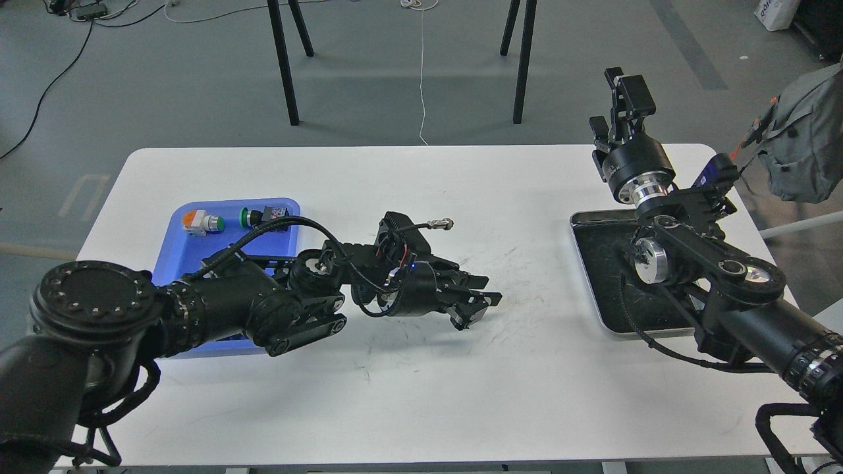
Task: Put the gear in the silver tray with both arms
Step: 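Release the gear onto the table and raise the left gripper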
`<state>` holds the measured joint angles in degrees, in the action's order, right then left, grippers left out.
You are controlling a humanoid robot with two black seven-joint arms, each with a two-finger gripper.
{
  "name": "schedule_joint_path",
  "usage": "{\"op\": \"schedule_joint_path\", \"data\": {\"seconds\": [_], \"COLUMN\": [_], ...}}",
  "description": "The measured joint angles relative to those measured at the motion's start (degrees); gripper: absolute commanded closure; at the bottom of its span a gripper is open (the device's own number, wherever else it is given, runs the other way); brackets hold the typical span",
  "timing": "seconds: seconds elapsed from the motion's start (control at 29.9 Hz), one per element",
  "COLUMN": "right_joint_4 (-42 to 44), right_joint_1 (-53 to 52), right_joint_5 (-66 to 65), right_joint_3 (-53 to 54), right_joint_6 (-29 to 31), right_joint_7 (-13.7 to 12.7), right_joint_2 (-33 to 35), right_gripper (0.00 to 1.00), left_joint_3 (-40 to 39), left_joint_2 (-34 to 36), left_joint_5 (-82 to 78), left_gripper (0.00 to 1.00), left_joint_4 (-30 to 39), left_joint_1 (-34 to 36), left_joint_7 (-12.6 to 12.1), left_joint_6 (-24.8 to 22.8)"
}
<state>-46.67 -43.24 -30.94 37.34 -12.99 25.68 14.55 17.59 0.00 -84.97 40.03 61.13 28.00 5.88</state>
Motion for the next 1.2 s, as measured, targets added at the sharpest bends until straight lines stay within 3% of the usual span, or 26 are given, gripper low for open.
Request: {"op": "schedule_joint_path", "data": {"seconds": [0.43,0.53,0.57,0.94,1.04,1.2], "right_joint_4": [-1.01,-1.25,-1.43,-3.83,-4.57,-6.51], "right_joint_1": [-0.44,-0.61,-0.7,-1.87,-2.07,-3.72], "right_joint_5": [0.09,0.09,0.09,0.18,0.18,0.18], "right_joint_3": [-0.17,-0.18,-0.23,-4.25,-4.72,-9.62], "right_joint_6": [0.29,0.28,0.31,1.2,1.69,2.38], "right_joint_7": [-0.31,-0.37,-0.4,-0.46,-0.5,-0.54], "right_joint_2": [1.43,1.52,1.59,5.22,6.47,8.91], "right_gripper": [0.06,0.05,0.05,0.05,0.05,0.05], "left_joint_3": [-9.14,-11.48,-12.1,-24.42,-25.18,-25.45], "left_joint_2": [0.32,2.31,3.21,11.6,15.17,19.94], "left_joint_5": [9.33,15.22,17.38,29.9,34.86,45.03], "left_gripper": [0.37,0.05,0.01,0.01,0.0,0.0], "left_joint_4": [-0.01,0.01,0.02,0.25,0.3,-0.14], "left_joint_1": [2.27,2.55,2.6,1.32,1.25,1.28], "left_joint_7": [0.01,0.0,0.0,0.0,0.0,0.0], "left_joint_6": [0.25,0.22,0.28,2.43,0.27,-8.06]}}
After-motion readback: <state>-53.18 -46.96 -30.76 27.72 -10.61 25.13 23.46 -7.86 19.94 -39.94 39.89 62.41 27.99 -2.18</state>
